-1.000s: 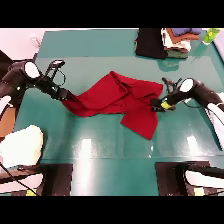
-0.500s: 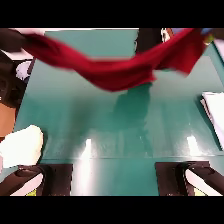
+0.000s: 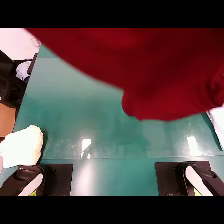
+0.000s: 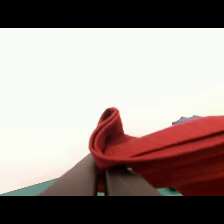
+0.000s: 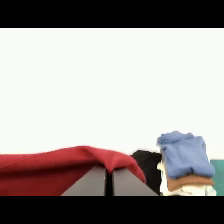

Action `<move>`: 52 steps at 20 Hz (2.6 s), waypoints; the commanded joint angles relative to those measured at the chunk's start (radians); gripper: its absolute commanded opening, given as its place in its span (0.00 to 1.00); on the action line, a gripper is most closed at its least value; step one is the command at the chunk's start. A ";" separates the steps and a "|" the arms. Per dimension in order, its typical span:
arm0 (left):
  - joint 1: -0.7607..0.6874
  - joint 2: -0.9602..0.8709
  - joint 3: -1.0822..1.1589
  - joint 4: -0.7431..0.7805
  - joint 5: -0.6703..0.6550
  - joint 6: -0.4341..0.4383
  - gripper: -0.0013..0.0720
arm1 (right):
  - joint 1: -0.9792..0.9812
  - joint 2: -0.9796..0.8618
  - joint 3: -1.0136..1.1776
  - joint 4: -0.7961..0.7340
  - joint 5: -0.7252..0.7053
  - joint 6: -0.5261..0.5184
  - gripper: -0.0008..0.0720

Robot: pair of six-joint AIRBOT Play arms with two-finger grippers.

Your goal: Fold the shirts.

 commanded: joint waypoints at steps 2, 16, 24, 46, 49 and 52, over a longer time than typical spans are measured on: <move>0.001 -0.051 -0.036 -0.026 -0.018 -0.023 0.06 | -0.101 -0.059 -0.053 0.198 0.063 -0.003 0.04; -0.018 -0.658 -0.383 -0.103 -0.389 0.025 0.06 | 0.378 -0.511 -0.484 -0.260 0.111 0.010 0.04; -0.016 -0.653 -0.570 -0.024 -0.251 0.038 0.06 | 0.420 -0.409 -0.681 -0.312 0.035 0.010 0.04; -0.016 -0.036 -0.089 -0.006 -0.098 0.004 0.06 | 0.420 -0.111 0.043 -0.415 0.134 0.079 0.04; -0.016 -0.182 -0.132 -0.007 -0.250 0.003 0.06 | 0.420 -0.240 -0.072 -0.373 0.151 0.080 0.04; -0.016 -0.360 -0.259 -0.012 -0.375 0.003 0.06 | 0.420 -0.422 -0.187 -0.353 0.182 0.076 0.04</move>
